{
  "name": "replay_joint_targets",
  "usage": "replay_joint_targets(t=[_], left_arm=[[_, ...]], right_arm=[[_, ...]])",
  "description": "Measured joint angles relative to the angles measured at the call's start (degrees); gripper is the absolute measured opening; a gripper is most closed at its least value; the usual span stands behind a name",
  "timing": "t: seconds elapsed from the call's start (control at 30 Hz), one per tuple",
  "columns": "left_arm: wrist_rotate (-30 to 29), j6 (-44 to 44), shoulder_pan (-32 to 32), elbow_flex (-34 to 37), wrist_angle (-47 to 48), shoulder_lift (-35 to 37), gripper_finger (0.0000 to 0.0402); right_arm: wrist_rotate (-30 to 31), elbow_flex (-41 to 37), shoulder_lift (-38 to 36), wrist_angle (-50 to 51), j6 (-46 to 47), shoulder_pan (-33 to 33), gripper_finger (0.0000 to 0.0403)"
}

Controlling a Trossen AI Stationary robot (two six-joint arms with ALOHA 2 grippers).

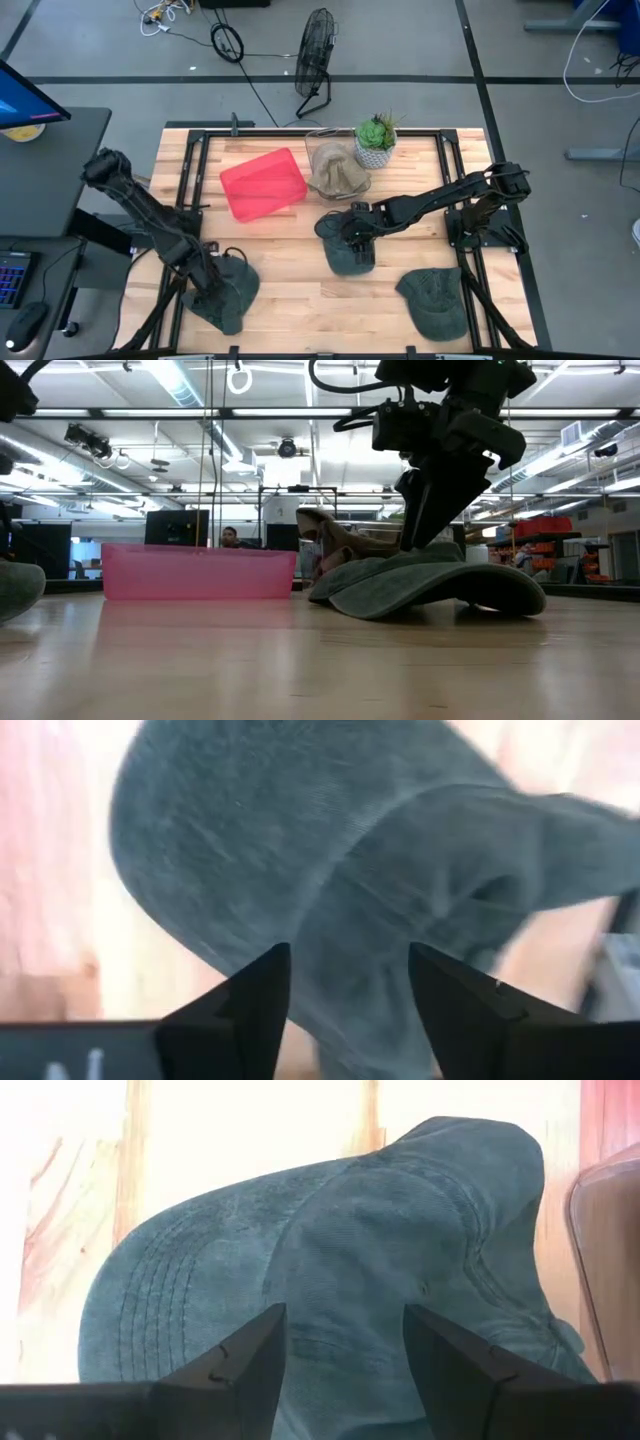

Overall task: Pick & Place hat
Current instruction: Put the bottom left black cap into the pink bin

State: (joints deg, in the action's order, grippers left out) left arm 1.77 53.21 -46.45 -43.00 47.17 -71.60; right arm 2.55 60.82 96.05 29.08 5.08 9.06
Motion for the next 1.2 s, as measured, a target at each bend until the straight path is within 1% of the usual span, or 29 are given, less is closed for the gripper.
replay_joint_targets(t=[0.1, 0.17, 0.27, 0.33, 0.4, 0.43, 0.5, 0.6, 0.63, 0.67, 0.73, 0.8, 0.87, 0.93, 1.0, 1.07, 1.13, 1.2], left_arm=[[-0.70, -2.71, -0.49, 0.00, 0.24, -2.54, 0.0230], [-0.84, -2.84, -0.64, 0.00, 0.21, -4.40, 0.0235], [-0.93, -2.83, -0.83, 0.00, -0.56, -7.58, 0.0231], [-1.05, -2.54, -0.86, -0.18, -1.29, -9.50, 0.0218], [-1.29, -2.08, -0.97, -0.20, -2.09, -11.00, 0.0192], [-1.40, -1.78, -0.96, -0.20, -2.12, -11.42, 0.0172], [-1.61, -0.57, -0.92, -0.17, -1.95, -11.66, 0.0122], [-1.57, 3.75, -0.95, -0.13, -2.24, -10.76, 0.0033], [-2.08, 5.68, -0.97, -0.07, -2.13, -10.21, 0.0019], [-2.63, 7.69, -0.97, -0.07, -1.98, -9.58, 0.0016], [-5.58, 11.28, -0.94, -0.82, -0.98, -8.49, 0.0016], [-9.86, 13.23, -0.94, -2.58, 0.58, -7.11, 0.0014], [-14.41, 13.66, -0.48, -5.36, 3.63, -5.75, 0.0009], [-17.93, 13.09, 0.67, -8.77, 8.77, -4.98, 0.0006], [-21.32, 11.20, 2.02, -12.90, 14.93, -4.72, 0.0007], [-25.05, 7.50, 3.51, -16.77, 21.52, -4.72, 0.0011], [-28.51, 2.86, 5.75, -20.06, 26.57, -4.72, 0.0011], [-30.78, -2.99, 8.97, -22.77, 30.12, -4.72, 0.0008]], right_arm=[[0.00, 0.00, 0.00, -0.13, 0.00, 0.00, 0.0205], [0.00, 0.01, 0.00, -0.52, 0.03, 0.00, 0.0205], [0.00, 0.02, 0.00, -0.64, 0.09, 0.00, 0.0205], [0.00, 0.02, 0.00, -0.75, 0.09, 0.00, 0.0205], [0.00, 0.02, -0.01, -0.87, 0.09, 0.00, 0.0205], [0.00, 0.02, -0.02, -0.87, 0.09, 0.00, 0.0205], [0.00, 0.02, -0.02, -0.86, 0.04, 0.00, 0.0205], [0.00, 0.02, -0.02, -0.87, 0.02, 0.00, 0.0205], [0.00, 0.02, -0.02, -0.87, 0.01, 0.00, 0.0205], [0.00, 0.02, -0.02, -0.97, -0.01, 0.00, 0.0205], [0.10, 0.02, -0.02, -1.64, -0.18, 0.00, 0.0205], [0.79, 0.05, -0.02, -2.87, -0.31, 0.00, 0.0205], [1.38, 0.53, -0.02, -2.77, -1.40, 0.00, 0.0205], [1.42, 1.39, -0.02, -2.73, -2.63, 0.02, 0.0205], [1.43, 2.50, -0.02, -2.64, -3.52, 0.02, 0.0205], [1.41, 3.92, -0.02, -2.20, -4.31, 0.07, 0.0205], [1.40, 5.26, -0.04, -2.19, -5.62, 0.17, 0.0205], [1.38, 6.23, -0.04, -2.12, -6.91, 0.19, 0.0205]])
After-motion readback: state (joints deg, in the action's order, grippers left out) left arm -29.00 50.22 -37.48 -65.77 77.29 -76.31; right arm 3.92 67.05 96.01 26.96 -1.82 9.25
